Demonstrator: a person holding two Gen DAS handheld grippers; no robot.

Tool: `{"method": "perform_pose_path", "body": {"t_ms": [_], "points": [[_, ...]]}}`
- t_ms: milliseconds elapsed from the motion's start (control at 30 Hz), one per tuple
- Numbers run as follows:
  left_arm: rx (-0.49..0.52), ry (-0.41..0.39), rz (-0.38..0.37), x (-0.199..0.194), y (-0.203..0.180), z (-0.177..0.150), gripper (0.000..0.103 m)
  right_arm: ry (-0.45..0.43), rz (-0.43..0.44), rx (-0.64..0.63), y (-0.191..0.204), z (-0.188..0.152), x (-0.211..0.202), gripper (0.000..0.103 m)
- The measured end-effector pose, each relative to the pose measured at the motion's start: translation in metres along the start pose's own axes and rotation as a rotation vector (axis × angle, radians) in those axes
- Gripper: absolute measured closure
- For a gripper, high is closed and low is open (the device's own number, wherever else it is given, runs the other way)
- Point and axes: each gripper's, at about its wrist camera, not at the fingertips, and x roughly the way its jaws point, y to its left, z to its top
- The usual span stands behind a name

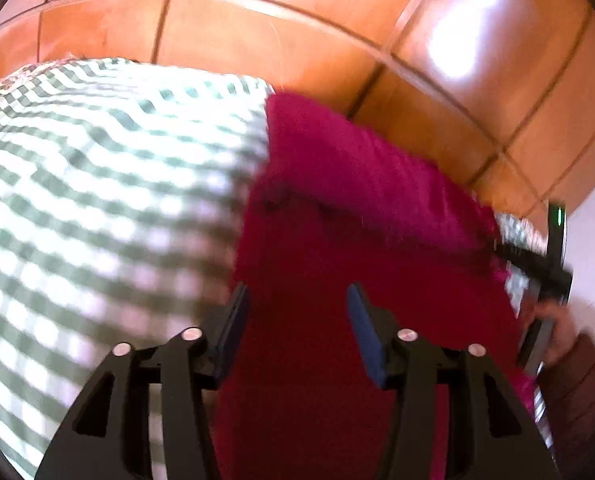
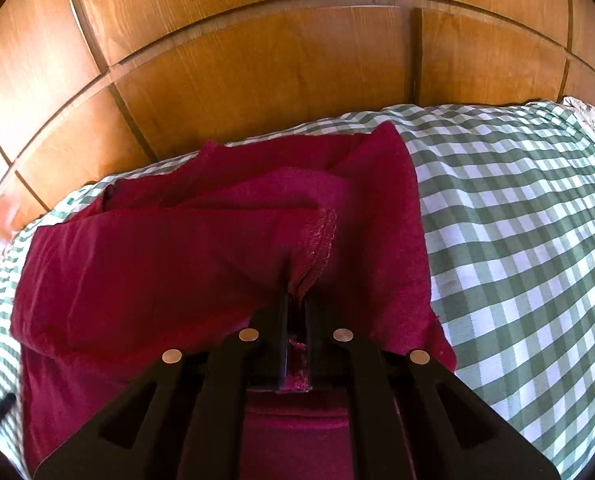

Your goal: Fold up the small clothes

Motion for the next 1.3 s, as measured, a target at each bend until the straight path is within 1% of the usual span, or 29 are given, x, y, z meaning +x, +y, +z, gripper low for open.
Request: {"method": "perform_pose_path", "body": {"t_ms": [33,67,100,133,167,200,267,367,433,500,567,633,667,700,767,800,833,900,967,1000,1067,1133,1200,1300], "points": [[-0.018,-0.011,0.001,0.0,0.005,0.009,0.046,-0.007,-0.003,-0.001,-0.002,0.0,-0.003,0.089],[-0.037,-0.02,0.007,0.001,0.01,0.019,0.044,-0.03,-0.013,-0.004,-0.001,0.001,-0.01,0.078],[-0.059,-0.03,0.007,0.005,0.017,0.033,0.044,-0.053,-0.012,-0.006,0.0,0.001,-0.019,0.071],[-0.072,-0.035,0.01,0.008,0.02,0.043,0.044,-0.075,-0.008,-0.007,0.003,0.002,-0.028,0.056],[-0.087,-0.045,0.022,0.012,0.024,0.054,0.046,-0.111,0.002,-0.015,0.007,0.002,-0.039,0.048],[-0.094,-0.052,0.032,0.015,0.025,0.061,0.047,-0.134,0.011,-0.029,0.012,0.003,-0.046,0.047],[-0.069,-0.084,0.045,0.022,0.017,0.08,0.048,-0.152,0.035,-0.069,0.023,0.006,-0.052,0.047],[0.028,-0.11,0.057,0.034,-0.01,0.096,0.056,-0.139,0.08,-0.117,0.039,0.01,-0.049,0.047],[0.092,-0.105,0.065,0.05,-0.03,0.106,0.056,-0.122,0.091,-0.166,0.055,0.012,-0.039,0.047],[0.131,-0.095,0.079,0.068,-0.046,0.114,0.056,-0.102,0.095,-0.194,0.063,0.014,-0.027,0.047],[0.143,-0.08,0.09,0.081,-0.051,0.118,0.056,-0.073,0.084,-0.216,0.071,0.014,-0.013,0.047],[0.155,-0.061,0.109,0.103,-0.06,0.125,0.056,-0.053,0.012,-0.244,0.072,0.012,0.004,0.047],[0.162,-0.052,0.125,0.112,-0.064,0.126,0.055,-0.04,-0.049,-0.25,0.066,0.01,0.016,0.047],[0.158,-0.027,0.161,0.127,-0.061,0.127,0.055,-0.04,-0.063,-0.249,0.06,0.009,0.022,0.047],[0.139,0.029,0.178,0.151,-0.052,0.118,0.054,-0.06,-0.03,-0.215,0.048,0.005,0.027,0.046],[0.155,0.01,0.178,0.152,-0.048,0.112,0.053,-0.063,-0.028,-0.215,0.048,0.005,0.027,0.046],[0.199,-0.025,0.195,0.151,-0.053,0.105,0.053,-0.066,-0.033,-0.22,0.048,0.003,0.027,0.046],[0.224,-0.036,0.232,0.147,-0.061,0.101,0.053,-0.078,-0.053,-0.238,0.051,0.001,0.027,0.046],[0.192,-0.04,0.242,0.135,-0.06,0.101,0.053,-0.081,-0.062,-0.247,0.052,0.001,0.029,0.046],[0.176,-0.055,0.252,0.126,-0.063,0.1,0.055,-0.083,-0.062,-0.246,0.051,0.0,0.029,0.046],[0.193,-0.087,0.263,0.107,-0.069,0.091,0.052,-0.086,-0.06,-0.246,0.051,0.0,0.028,0.044],[0.212,-0.108,0.244,0.093,-0.072,0.081,0.052,-0.087,-0.062,-0.248,0.052,-0.001,0.026,0.044],[0.233,-0.108,0.212,0.08,-0.077,0.067,0.051,-0.09,-0.066,-0.25,0.053,-0.001,0.026,0.044],[0.247,-0.113,0.197,0.071,-0.081,0.052,0.05,-0.094,-0.072,-0.254,0.054,-0.002,0.025,0.044]]}}
